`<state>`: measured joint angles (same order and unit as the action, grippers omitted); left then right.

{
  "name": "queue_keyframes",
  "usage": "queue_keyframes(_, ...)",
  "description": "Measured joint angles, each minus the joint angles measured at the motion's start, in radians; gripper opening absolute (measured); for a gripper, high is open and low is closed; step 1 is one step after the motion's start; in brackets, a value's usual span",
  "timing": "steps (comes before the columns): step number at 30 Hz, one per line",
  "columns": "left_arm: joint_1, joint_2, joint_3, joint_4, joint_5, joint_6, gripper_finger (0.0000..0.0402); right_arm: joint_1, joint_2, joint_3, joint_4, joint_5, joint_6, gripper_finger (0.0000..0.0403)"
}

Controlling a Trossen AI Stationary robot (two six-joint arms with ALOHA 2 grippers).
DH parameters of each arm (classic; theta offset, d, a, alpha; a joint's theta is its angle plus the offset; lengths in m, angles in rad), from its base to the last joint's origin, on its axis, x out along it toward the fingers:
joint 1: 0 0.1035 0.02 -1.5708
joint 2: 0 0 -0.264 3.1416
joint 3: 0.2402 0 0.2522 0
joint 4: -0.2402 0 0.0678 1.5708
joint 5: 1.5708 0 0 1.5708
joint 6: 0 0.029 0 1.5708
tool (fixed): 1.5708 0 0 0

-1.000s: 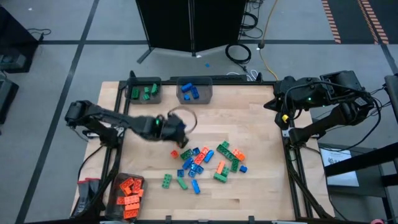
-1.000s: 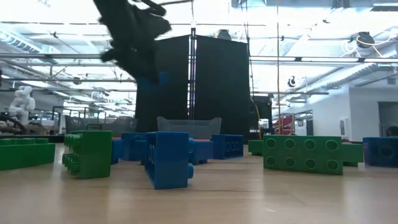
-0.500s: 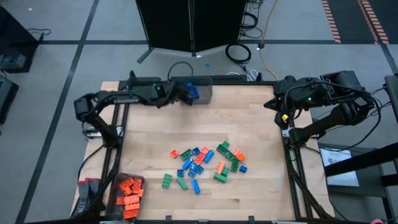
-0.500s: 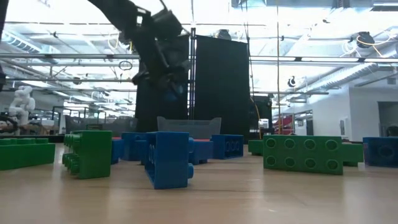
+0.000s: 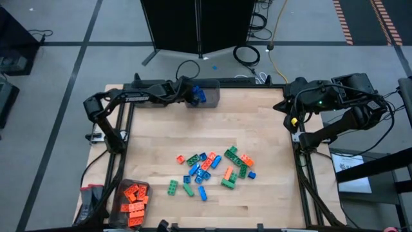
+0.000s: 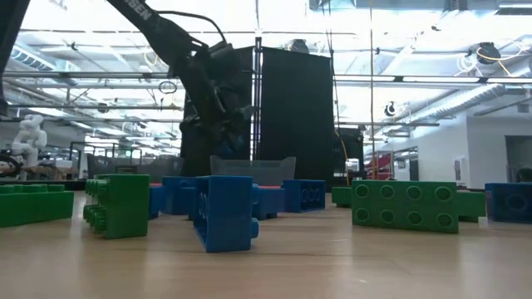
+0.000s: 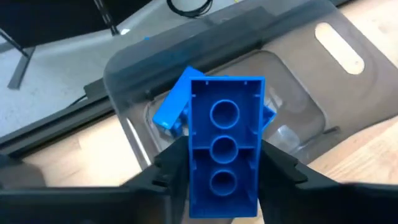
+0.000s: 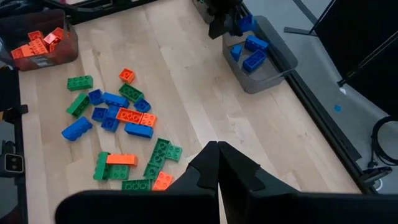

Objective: Sort blocks
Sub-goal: Put the blue gamepiece into the top right black bin, then put the green gamepiece into the top left black bin

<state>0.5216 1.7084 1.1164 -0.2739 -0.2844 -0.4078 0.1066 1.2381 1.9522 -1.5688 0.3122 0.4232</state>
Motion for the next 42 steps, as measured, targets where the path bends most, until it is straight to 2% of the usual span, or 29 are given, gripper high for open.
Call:
queue_keyframes(5,-0.010,0.000,0.000,0.006,-0.013,0.006,0.0260,0.000,0.000,0.000,0.000,0.000,0.002,0.0000)
queue_keyframes(9,-0.012,0.000,0.011,-0.001,-0.015,0.003,0.0307,0.000,0.000,0.000,0.000,0.000,0.002,0.0000)
queue_keyframes(13,-0.027,0.000,0.059,-0.006,0.045,-0.002,0.0315,0.000,0.000,0.000,0.000,0.000,0.002,0.0000)
queue_keyframes(16,-0.051,0.000,0.123,-0.005,0.186,0.004,0.0316,0.000,0.000,0.000,0.000,0.000,0.003,0.0000)
queue_keyframes(19,-0.114,-0.001,0.192,0.013,0.363,0.081,0.0316,0.000,0.000,0.000,0.000,0.000,0.003,0.0000)
queue_keyframes(21,-0.184,-0.001,0.218,0.035,0.401,0.181,0.0315,0.000,0.000,0.000,0.000,0.000,0.003,0.0000)
queue_keyframes(25,-0.340,0.002,0.228,0.113,0.387,0.460,0.0311,0.000,0.000,0.000,0.000,0.000,0.003,0.0000)
queue_keyframes(30,-0.495,0.074,0.229,0.216,0.250,0.698,0.0311,0.000,0.000,0.000,0.001,0.000,0.012,0.0000)
queue_keyframes(32,-0.527,0.117,0.229,0.267,0.202,0.711,0.0311,0.000,0.000,0.000,0.001,0.000,0.021,0.0000)
queue_keyframes(36,-0.550,0.207,0.229,0.345,0.193,0.678,0.0311,0.000,0.000,0.000,0.001,0.000,0.037,0.0000)
queue_keyframes(42,-0.551,0.302,0.228,0.372,0.287,0.684,0.0311,0.000,0.000,0.000,0.001,-0.004,0.048,0.0000)
